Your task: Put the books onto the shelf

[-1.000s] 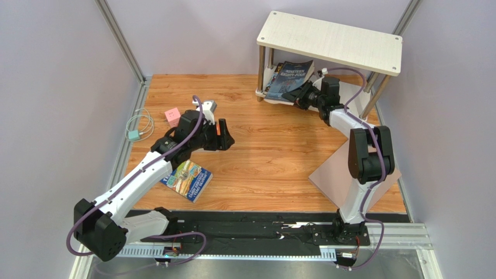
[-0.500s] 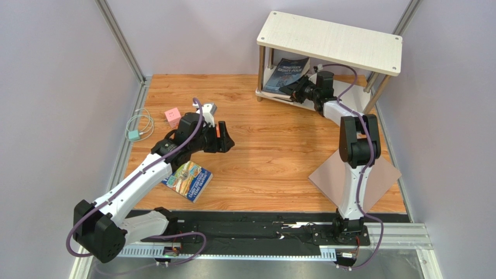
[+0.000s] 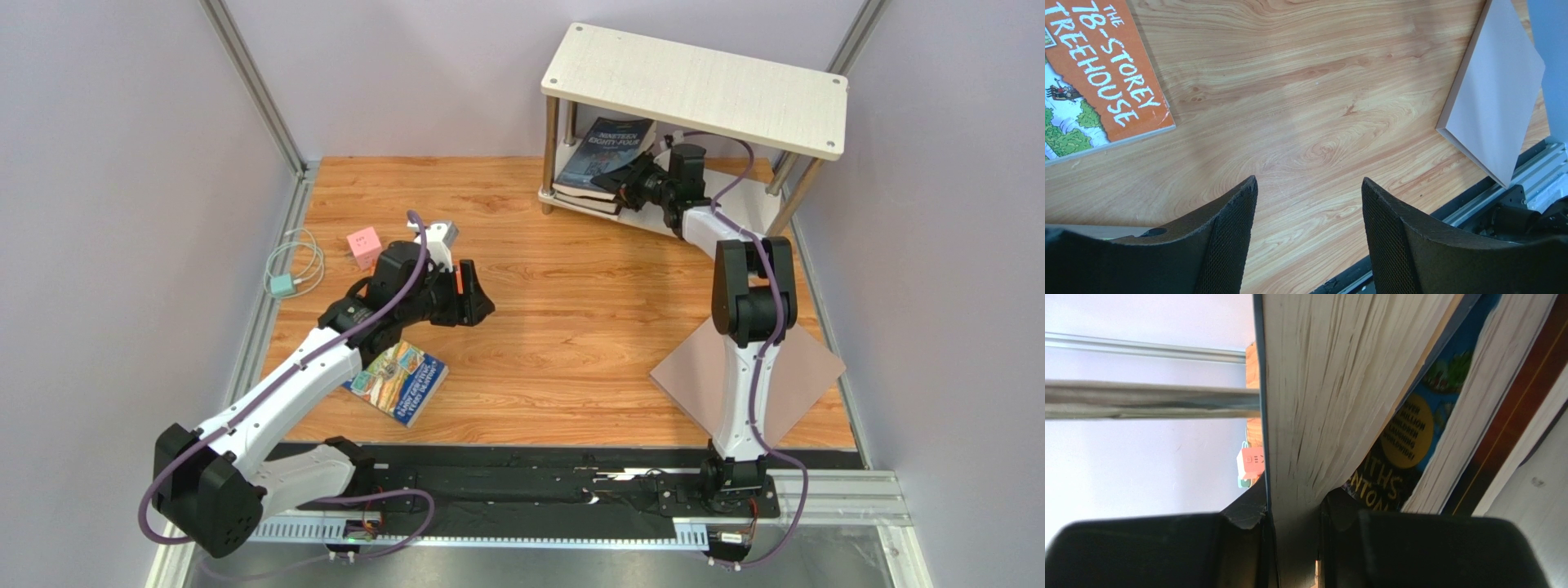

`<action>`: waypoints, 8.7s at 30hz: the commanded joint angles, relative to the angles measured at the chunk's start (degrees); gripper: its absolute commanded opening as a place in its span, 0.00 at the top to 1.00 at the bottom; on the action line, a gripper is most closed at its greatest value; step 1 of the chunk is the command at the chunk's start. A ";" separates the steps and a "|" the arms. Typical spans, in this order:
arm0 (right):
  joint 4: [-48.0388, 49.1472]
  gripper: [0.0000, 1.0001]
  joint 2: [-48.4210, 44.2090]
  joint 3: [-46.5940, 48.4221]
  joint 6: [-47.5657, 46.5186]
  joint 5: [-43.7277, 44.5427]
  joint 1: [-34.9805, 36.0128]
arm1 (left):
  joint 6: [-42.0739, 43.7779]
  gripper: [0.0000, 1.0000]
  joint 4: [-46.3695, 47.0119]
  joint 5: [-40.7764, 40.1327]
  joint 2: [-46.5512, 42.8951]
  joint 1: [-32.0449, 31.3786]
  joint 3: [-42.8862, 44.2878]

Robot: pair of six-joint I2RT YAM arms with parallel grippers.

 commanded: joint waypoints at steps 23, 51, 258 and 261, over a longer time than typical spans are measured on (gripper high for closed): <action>-23.59 0.21 -2.36 5.30 -11.90 1.37 -1.06 | -0.70 0.31 0.96 -1.03 -0.23 -0.02 0.54; -20.00 0.06 -25.94 -28.84 -20.88 11.14 28.90 | -4.82 0.63 -16.97 -3.95 12.61 25.63 -1.82; -2.14 1.00 -45.18 -34.73 -12.17 10.70 25.84 | -7.47 0.20 -0.10 -4.73 -2.76 21.16 6.62; -6.09 1.00 -44.30 -32.35 -14.80 9.65 20.49 | -7.46 0.19 -0.45 -4.22 -6.72 21.16 3.01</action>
